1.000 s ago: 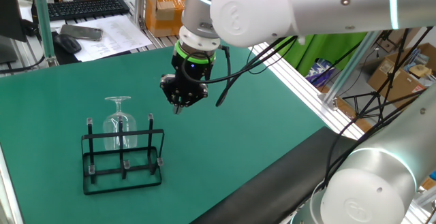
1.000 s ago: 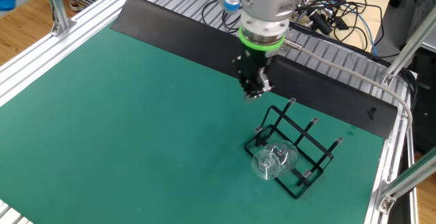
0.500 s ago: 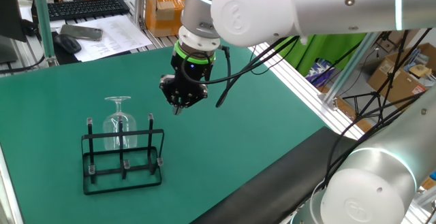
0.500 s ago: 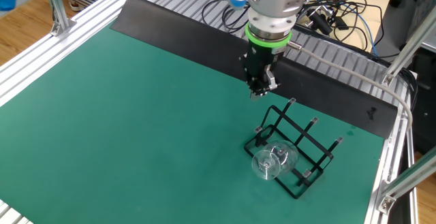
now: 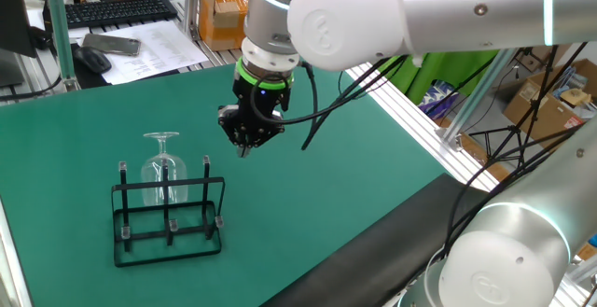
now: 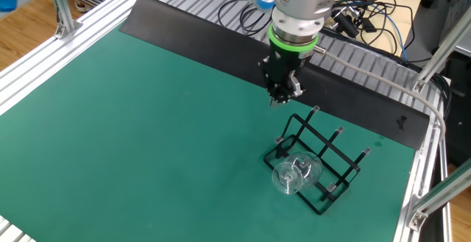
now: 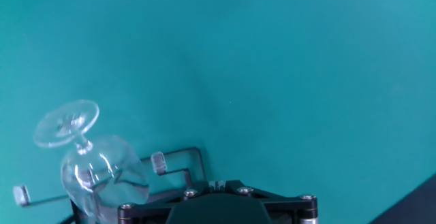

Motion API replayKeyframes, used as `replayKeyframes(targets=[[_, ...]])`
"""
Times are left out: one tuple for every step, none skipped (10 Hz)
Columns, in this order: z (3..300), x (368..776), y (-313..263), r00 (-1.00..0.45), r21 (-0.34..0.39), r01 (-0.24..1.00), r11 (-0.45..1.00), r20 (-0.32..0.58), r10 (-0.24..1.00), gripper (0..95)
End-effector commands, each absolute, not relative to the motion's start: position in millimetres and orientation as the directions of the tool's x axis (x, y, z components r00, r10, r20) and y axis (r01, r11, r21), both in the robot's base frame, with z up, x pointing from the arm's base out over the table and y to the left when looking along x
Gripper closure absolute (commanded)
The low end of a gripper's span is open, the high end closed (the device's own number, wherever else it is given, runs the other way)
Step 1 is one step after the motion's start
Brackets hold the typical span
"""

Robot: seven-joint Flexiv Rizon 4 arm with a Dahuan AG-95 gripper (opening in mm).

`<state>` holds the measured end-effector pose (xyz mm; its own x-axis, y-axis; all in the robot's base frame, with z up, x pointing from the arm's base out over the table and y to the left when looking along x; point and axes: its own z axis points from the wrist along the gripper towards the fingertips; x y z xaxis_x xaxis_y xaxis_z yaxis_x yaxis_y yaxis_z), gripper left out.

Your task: Take the cup off the cup rack

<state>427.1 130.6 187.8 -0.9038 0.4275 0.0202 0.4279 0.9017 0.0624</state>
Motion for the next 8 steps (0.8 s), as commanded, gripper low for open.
replayKeyframes(targets=[[187.5, 428.1, 130.6, -0.92, 0.105, 0.391, 0.914, 0.06, 0.387, 95.0], [187.5, 428.1, 130.6, -0.927, 0.124, 0.37, 0.921, 0.106, 0.359, 95.0], [187.5, 428.1, 130.6, -0.929, 0.173, 0.366, 0.914, 0.132, 0.347, 95.0], [187.5, 428.1, 130.6, -0.934, 0.185, 0.351, 0.918, 0.137, 0.33, 95.0], [187.5, 428.1, 130.6, -0.926, 0.189, 0.37, 0.91, 0.155, 0.345, 95.0], [187.5, 428.1, 130.6, -0.924, 0.182, 0.374, 0.909, 0.158, 0.349, 95.0], [187.5, 428.1, 130.6, -0.929, 0.179, 0.366, 0.913, 0.134, 0.346, 95.0], [187.5, 428.1, 130.6, -0.928, 0.18, 0.367, 0.913, 0.131, 0.347, 95.0]])
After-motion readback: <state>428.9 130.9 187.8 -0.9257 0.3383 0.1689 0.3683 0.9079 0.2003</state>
